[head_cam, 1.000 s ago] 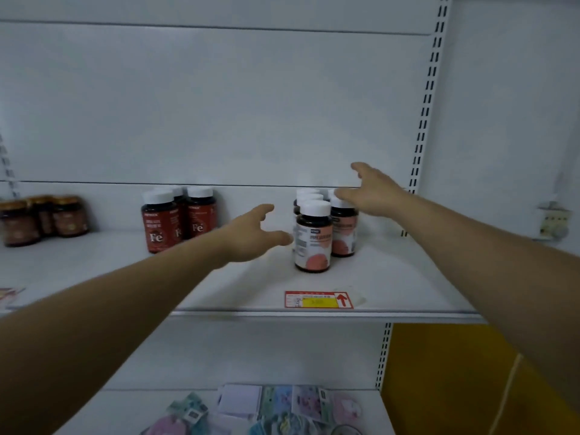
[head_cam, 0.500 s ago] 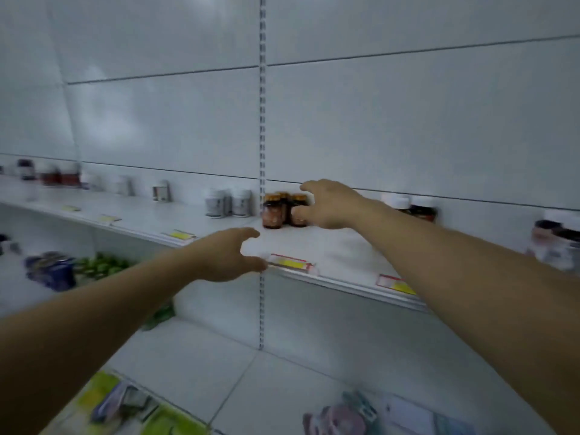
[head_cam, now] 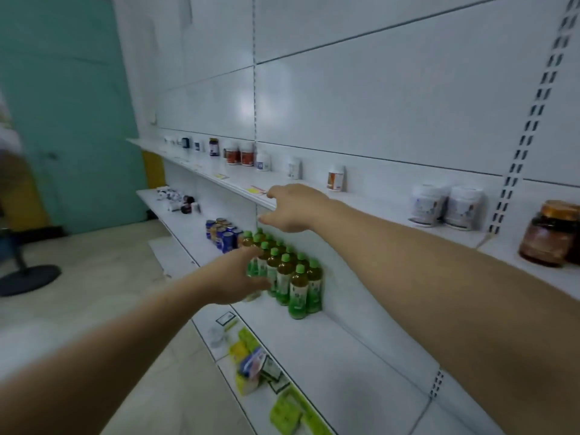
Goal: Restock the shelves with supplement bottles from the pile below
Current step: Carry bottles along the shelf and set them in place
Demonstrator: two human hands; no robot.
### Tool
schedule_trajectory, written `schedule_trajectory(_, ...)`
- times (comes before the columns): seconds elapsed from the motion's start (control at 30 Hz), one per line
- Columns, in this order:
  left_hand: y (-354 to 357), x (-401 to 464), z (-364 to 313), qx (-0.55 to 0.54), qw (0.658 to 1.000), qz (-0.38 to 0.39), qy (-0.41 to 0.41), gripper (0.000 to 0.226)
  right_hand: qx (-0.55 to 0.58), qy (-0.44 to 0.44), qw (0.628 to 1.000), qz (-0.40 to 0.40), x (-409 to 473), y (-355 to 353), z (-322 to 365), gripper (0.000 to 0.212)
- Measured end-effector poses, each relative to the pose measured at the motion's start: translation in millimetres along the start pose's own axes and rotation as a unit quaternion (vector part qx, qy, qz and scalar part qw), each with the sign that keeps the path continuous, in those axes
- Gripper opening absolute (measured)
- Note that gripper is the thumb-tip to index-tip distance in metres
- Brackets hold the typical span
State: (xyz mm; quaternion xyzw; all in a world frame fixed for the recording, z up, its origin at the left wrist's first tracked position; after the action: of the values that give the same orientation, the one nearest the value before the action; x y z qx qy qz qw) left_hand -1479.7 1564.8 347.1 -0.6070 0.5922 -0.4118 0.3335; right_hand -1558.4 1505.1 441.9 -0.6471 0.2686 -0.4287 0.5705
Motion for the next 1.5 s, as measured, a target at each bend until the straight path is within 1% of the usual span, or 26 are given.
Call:
schedule_trajectory(0.13,-12,58,74,-0.01,0.998,-0.016,-0.059,0.061,0.005,-0.046,0.999,0.011,94,41,37,0.062)
schedule_trajectory(0.3,-41,116,176,-0.024,0.989,-0.041,-0.143,0.068,0.049,-0.088,0.994,0.036,197,94,77,0.066)
schedule_trajectory(0.47,-67,169,275,-0.015,0.983,-0.057,-0.175,0.067,0.075,-0.099,0.99,0.073,295,161,116,0.065)
schedule_trajectory(0.7,-98,275,430,-0.008,0.983,-0.041,-0.177,0.065,0.099,-0.086,0.988,0.079,458,243,173,0.064)
schedule_trajectory(0.83,-119,332,522,0.0,0.982,-0.004,-0.189,0.066,0.124,-0.056,0.986,0.101,551,286,206,0.064)
schedule_trajectory(1.0,-146,408,614,-0.025,0.98,0.004,-0.196,0.063,0.143,-0.044,0.983,0.106,657,325,236,0.06)
schedule_trajectory(1.13,-149,483,684,-0.05,0.981,0.004,-0.189,0.059,0.168,-0.022,0.981,0.098,748,371,246,0.058)
schedule_trajectory(1.2,-147,526,719,-0.041,0.982,0.004,-0.187,0.058,0.171,-0.01,0.98,0.105,794,402,248,0.059)
schedule_trajectory(1.33,-146,623,792,-0.017,0.981,0.028,-0.19,0.058,0.171,0.022,0.978,0.121,897,465,246,0.062)
schedule_trajectory(1.5,-176,726,879,-0.028,0.98,0.023,-0.196,0.057,0.176,0.06,0.973,0.135,1017,512,245,0.066)
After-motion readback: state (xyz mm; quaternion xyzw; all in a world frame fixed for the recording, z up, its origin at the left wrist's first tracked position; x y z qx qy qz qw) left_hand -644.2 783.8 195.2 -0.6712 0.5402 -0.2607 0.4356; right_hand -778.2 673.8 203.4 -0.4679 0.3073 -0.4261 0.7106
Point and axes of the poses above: each hand's wrist, its own x-axis towards the middle knuckle, its own y-axis out of the palm, z = x × y, the point moved 9 cm from there along x, towards the middle knuckle, and after that the axes turned 4 degrees about -z, right-handed, at the moved point
